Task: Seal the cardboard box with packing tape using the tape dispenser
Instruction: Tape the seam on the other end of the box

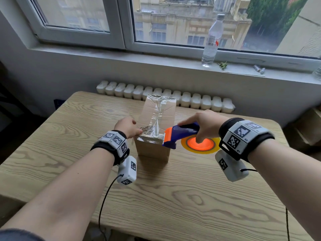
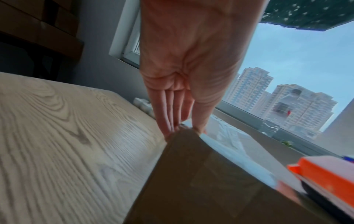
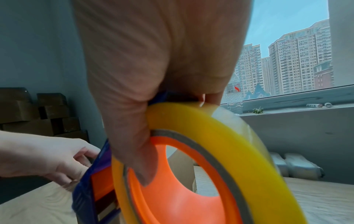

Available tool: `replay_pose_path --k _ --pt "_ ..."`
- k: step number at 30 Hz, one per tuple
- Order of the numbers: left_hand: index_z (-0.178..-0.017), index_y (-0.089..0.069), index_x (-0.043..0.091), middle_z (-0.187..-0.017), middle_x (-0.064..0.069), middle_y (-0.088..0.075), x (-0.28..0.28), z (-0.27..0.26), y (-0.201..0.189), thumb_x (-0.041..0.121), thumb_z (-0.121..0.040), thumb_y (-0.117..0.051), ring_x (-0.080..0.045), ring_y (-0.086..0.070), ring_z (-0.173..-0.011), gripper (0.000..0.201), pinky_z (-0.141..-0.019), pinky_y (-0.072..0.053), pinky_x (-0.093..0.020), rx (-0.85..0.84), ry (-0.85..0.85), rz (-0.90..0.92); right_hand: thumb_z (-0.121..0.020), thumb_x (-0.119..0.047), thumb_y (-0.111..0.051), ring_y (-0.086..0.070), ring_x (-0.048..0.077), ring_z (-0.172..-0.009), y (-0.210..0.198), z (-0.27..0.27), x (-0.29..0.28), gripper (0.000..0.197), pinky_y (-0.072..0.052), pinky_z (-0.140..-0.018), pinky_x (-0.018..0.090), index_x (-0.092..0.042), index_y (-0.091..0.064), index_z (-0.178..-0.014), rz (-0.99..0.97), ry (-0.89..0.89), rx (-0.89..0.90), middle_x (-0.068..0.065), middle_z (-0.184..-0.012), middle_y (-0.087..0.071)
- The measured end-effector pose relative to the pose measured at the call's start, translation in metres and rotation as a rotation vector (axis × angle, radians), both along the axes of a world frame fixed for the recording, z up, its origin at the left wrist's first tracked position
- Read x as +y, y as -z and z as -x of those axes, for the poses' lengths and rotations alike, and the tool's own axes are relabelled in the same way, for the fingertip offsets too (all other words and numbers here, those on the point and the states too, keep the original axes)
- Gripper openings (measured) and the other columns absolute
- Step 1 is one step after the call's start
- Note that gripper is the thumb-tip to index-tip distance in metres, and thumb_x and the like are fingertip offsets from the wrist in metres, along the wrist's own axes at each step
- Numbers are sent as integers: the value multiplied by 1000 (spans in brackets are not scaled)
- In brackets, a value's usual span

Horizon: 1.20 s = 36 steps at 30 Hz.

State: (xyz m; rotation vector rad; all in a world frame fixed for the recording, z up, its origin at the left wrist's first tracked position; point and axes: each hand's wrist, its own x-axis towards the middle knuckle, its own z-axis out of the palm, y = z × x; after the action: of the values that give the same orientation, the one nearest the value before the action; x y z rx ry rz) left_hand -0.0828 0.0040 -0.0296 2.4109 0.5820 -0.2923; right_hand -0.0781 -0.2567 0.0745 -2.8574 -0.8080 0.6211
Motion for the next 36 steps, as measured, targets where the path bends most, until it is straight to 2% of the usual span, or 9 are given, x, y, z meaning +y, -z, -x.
replay_pose_path --k 3,5,7,9,14,17,22,28,36 --pt "-133 -48 11 -123 -6 -64 -23 0 -7 51 -67 -76 -25 -61 -111 82 -96 -50 -37 80 125 -53 -66 -4 -71 -52 16 -87 2 -2 2 79 -46 -70 28 -44 -51 -132 14 -1 -8 -11 -99 -57" --pt "-151 -13 12 -144 -15 -46 -35 0 -7 59 -66 -74 -30 -49 -129 116 -107 -42 -42 199 113 0 -66 -3 -71 -52 16 -85 3 -2 2 80 -44 -67 27 -45 -51 -131 21 2 -7 -10 -99 -59" --pt "-150 19 8 -156 -20 -24 -42 -2 -7 56 -74 -71 -34 -32 -141 127 -114 -30 -44 269 79 -12 -66 -4 -70 -52 16 -83 5 -3 0 81 -43 -65 27 -47 -50 -131 29 3 -5 -11 -98 -59" --pt "-147 27 9 -158 -22 -14 -47 0 -12 57 -75 -68 -36 -23 -144 128 -116 -24 -45 316 76 -43 -67 -6 -71 -52 16 -83 6 -4 0 81 -44 -65 27 -48 -49 -132 36 2 3 -13 -96 -56" --pt "-146 31 15 -159 -21 10 -49 1 -12 69 -73 -61 -35 -3 -148 128 -119 -11 -48 384 67 -71 -69 -17 -74 -52 15 -88 11 -7 3 78 -42 -70 26 -45 -45 -136 33 -11 25 -9 -114 -62" --pt "-146 31 17 -159 -19 16 -50 3 -10 74 -69 -59 -33 3 -149 132 -119 -5 -47 382 54 -59 -70 -15 -73 -52 14 -86 13 -9 1 78 -37 -57 22 -44 -45 -136 21 -4 48 -9 -109 -61" --pt "-146 31 19 -159 -17 17 -53 3 -10 76 -68 -58 -33 2 -149 132 -119 -6 -48 386 45 -69 -71 -10 -73 -51 14 -83 14 -13 -2 80 -34 -52 19 -45 -44 -137 25 2 59 -11 -99 -55" --pt "-147 29 19 -159 -16 17 -52 4 -7 79 -67 -56 -32 4 -149 131 -120 -4 -47 385 37 -77 -67 -7 -74 -57 19 -90 19 -13 -13 87 -44 -67 26 -47 -42 -137 -17 -15 77 -6 -113 -64" --pt "-147 30 22 -159 -17 16 -53 4 -7 79 -67 -55 -32 4 -149 130 -120 -4 -50 385 34 -104 -65 -6 -75 -57 20 -87 22 -9 -27 91 -46 -68 29 -51 -40 -137 -62 -13 68 -7 -109 -64"
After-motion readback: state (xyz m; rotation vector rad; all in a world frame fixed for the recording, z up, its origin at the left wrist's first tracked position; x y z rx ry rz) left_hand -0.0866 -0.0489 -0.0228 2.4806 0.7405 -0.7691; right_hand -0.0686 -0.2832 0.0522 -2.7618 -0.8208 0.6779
